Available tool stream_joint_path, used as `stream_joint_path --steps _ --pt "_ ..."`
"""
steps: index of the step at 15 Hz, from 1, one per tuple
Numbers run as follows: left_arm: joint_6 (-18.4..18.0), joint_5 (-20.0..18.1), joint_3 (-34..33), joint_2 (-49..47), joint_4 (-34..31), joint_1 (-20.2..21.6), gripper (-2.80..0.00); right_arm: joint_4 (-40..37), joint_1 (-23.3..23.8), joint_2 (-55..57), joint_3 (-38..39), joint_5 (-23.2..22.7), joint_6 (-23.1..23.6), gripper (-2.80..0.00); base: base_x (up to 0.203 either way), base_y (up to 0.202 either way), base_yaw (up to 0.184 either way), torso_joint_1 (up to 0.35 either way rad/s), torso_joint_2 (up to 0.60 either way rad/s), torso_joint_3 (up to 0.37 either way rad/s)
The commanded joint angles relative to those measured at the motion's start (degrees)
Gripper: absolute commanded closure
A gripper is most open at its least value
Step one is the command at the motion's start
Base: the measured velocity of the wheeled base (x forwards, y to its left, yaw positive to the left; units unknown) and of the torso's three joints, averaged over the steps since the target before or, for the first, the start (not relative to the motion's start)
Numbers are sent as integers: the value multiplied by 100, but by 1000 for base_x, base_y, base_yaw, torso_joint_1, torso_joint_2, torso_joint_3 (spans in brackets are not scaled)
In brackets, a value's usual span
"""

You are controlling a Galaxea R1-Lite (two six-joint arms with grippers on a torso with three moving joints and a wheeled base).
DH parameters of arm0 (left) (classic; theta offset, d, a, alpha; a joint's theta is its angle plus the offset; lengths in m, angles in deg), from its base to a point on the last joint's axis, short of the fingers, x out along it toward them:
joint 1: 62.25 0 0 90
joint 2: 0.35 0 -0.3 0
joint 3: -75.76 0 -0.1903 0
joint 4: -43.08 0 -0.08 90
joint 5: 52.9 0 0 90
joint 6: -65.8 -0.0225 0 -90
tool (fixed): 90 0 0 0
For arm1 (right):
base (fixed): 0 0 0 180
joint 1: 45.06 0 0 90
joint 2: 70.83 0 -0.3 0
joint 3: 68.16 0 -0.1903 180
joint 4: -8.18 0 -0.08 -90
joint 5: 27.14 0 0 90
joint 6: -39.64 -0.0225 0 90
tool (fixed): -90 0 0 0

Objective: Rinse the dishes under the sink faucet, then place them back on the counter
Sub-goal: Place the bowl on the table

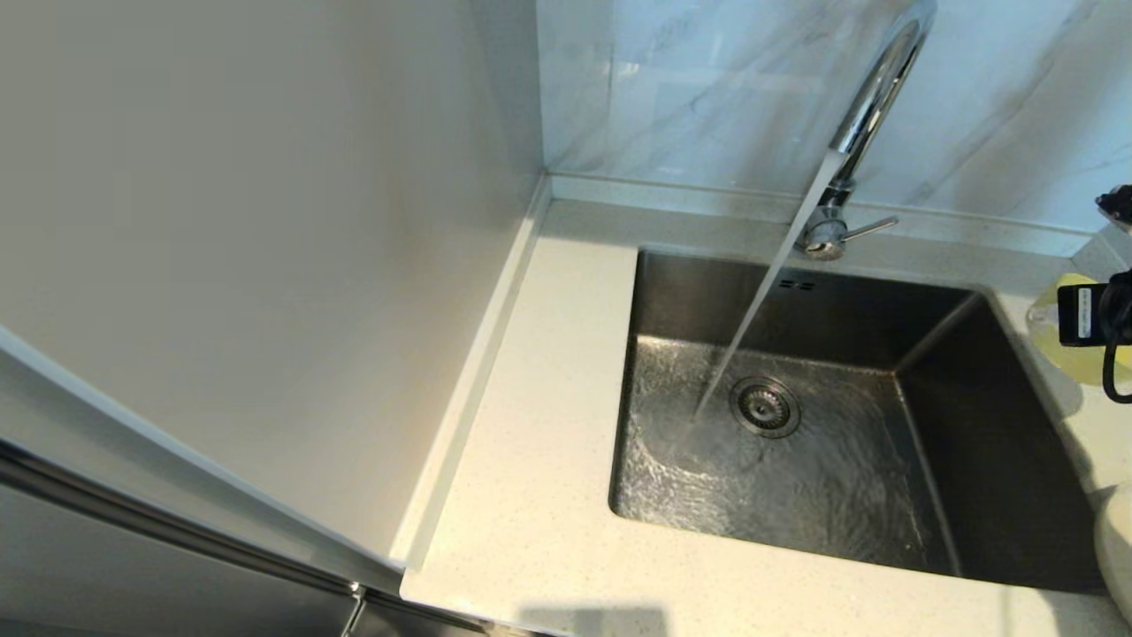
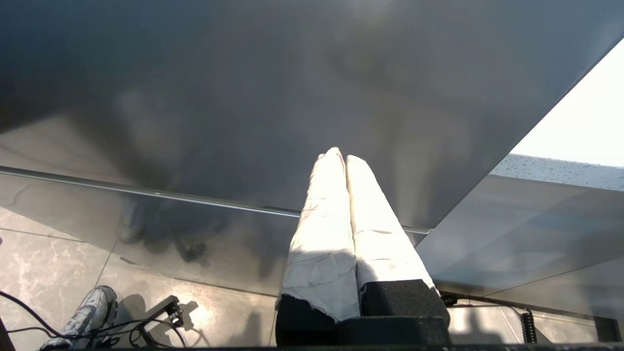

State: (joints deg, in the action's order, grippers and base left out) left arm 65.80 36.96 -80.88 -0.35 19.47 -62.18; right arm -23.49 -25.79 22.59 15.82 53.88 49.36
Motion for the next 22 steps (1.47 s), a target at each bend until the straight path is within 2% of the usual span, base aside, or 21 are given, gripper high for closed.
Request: stream_joint_path --steps 1,4,10,15,22 --pt "0 4 0 0 -2 1 0 -3 182 442 -233 -1 17 0 0 0 0 0 0 0" --pt "0 5 0 0 -2 1 0 42 321 767 -572 111 133 0 0 0 0 0 0 0" --pt "0 5 0 0 -2 1 0 39 446 1286 -1296 634 188 0 0 0 0 0 0 0" --pt "0 -4 0 0 -2 1 0 48 526 1654 -1409 881 241 0 0 0 0 0 0 0" --pt "0 5 0 0 -2 1 0 31 668 1838 -1594 946 241 0 0 0 0 0 0 0"
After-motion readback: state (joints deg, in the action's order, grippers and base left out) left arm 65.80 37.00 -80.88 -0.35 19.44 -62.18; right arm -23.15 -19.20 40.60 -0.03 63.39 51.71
